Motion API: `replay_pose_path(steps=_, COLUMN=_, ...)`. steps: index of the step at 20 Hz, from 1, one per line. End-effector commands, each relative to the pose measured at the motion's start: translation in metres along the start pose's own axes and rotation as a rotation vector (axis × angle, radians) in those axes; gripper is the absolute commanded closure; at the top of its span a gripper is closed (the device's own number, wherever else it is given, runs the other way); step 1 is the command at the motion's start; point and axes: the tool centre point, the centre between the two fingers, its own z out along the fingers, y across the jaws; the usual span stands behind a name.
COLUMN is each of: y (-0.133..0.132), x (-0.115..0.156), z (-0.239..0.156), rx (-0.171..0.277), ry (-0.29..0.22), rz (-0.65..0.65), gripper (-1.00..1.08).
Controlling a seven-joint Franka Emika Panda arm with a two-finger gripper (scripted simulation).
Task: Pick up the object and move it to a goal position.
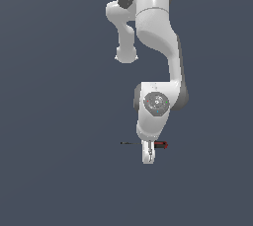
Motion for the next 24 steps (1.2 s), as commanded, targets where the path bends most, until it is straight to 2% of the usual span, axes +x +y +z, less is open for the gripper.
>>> replay_pose_path(steps=1, y=0.001, x=0.0, z=0.015, rx=-0.002, ry=0.0, rz=0.002, gripper=-0.92)
replay_pose_path(steps=5, y=0.001, x=0.0, z=0.031, rx=-0.001, ry=0.0, rz=0.003, gripper=-0.92)
replay_pose_path(steps=10, y=0.0, x=0.0, z=0.033, rx=-0.001, ry=0.0, rz=0.003, gripper=-0.92)
replay_pose_path(steps=11, y=0.0, x=0.0, z=0.033, rx=-0.001, ry=0.0, rz=0.003, gripper=1.08)
replay_pose_path(steps=24, y=0.0, x=0.002, z=0.031, rx=-0.002, ry=0.001, rz=0.003, gripper=1.08)
